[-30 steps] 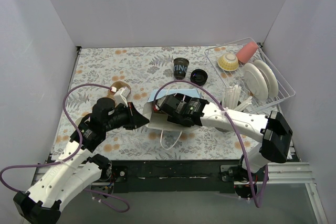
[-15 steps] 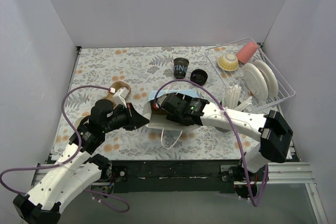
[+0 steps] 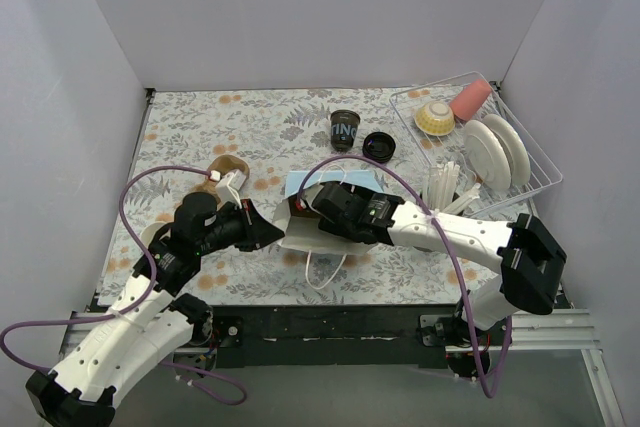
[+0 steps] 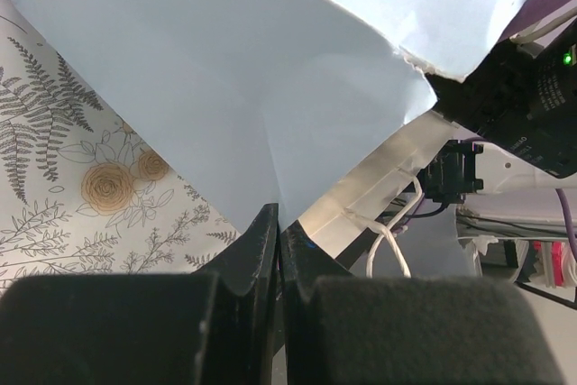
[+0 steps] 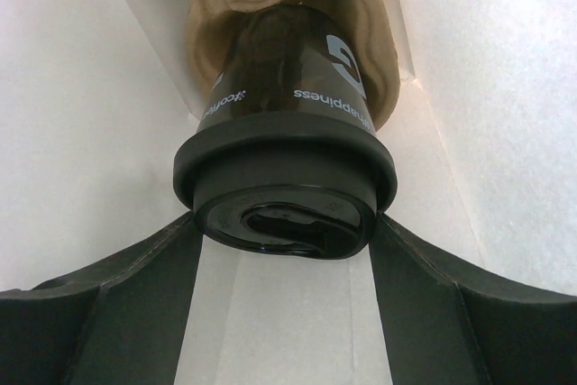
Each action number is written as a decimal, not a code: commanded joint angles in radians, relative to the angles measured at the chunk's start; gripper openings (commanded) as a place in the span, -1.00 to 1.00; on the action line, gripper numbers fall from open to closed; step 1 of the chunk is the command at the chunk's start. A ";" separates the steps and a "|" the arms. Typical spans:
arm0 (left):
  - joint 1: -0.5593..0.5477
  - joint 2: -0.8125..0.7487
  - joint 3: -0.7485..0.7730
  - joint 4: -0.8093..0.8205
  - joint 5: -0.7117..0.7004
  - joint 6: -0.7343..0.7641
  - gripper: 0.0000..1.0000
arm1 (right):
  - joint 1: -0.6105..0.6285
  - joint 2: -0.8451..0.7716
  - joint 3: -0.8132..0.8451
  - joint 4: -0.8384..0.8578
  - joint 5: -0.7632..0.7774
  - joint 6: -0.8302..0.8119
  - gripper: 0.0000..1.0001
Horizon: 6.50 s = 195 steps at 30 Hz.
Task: Pack the takeout coffee
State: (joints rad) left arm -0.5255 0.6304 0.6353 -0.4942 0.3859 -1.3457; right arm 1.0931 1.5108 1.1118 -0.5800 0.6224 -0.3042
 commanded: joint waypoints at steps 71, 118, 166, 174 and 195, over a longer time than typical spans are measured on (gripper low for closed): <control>0.001 0.138 0.089 0.051 -0.022 0.017 -0.94 | -0.065 0.158 0.120 -0.001 0.085 0.077 -0.22; 0.001 0.130 0.056 0.063 0.008 -0.035 -0.84 | -0.099 0.083 0.065 0.167 0.028 0.011 0.97; 0.001 0.152 0.063 0.068 -0.001 -0.033 -0.84 | -0.087 -0.044 0.046 0.206 -0.110 -0.007 0.84; 0.001 0.157 0.070 0.068 -0.002 -0.032 -0.84 | -0.087 -0.049 0.060 0.213 -0.127 -0.021 0.76; 0.001 0.177 0.156 0.037 -0.002 -0.038 -0.84 | -0.082 -0.089 0.069 0.190 -0.174 -0.012 0.84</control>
State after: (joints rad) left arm -0.5209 0.8154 0.7479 -0.4419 0.3752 -1.3865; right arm 1.0092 1.4616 1.1603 -0.4152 0.4480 -0.3210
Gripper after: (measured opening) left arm 0.080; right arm 0.917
